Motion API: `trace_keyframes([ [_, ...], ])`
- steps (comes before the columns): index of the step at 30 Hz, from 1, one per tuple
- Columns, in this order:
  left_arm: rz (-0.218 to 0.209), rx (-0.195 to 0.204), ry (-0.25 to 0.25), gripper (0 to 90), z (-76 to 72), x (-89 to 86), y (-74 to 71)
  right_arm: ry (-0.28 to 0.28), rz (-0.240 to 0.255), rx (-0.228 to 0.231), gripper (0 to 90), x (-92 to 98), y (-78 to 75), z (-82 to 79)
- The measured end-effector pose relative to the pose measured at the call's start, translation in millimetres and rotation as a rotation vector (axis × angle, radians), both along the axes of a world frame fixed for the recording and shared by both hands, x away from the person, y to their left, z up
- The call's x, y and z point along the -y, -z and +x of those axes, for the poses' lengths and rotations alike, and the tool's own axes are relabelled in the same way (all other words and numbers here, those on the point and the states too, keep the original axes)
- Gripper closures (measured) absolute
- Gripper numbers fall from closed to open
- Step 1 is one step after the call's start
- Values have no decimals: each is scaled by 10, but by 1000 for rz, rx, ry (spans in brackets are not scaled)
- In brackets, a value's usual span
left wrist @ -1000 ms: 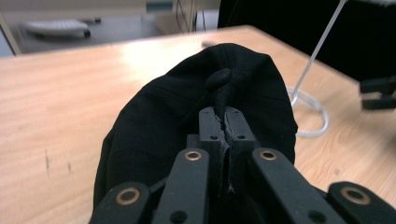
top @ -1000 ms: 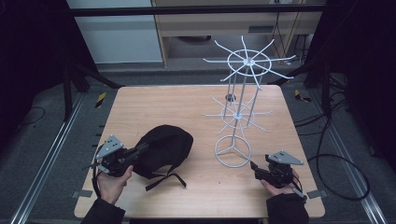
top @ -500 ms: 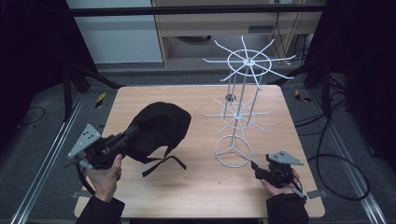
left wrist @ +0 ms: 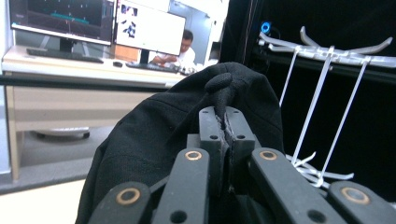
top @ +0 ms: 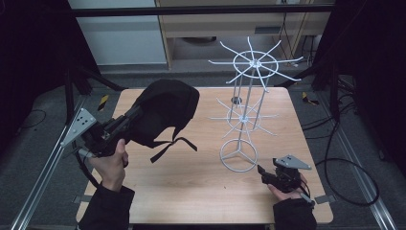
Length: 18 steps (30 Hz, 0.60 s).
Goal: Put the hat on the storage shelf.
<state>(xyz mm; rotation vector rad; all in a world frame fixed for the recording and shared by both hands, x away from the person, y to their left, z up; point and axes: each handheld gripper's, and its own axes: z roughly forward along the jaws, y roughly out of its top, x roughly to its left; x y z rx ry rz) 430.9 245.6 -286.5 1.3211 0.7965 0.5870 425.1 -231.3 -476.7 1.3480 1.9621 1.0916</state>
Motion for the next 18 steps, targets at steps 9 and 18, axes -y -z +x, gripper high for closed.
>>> trace_keyframes([
  [9, -56, 50, 0, 876, 36, 48, -249, 1, 2, 2, 335, 0, 1, 3],
  [18, -118, 111, -8, 876, 32, 29, -545, -4, 2, 2, 334, -4, 5, 5],
])
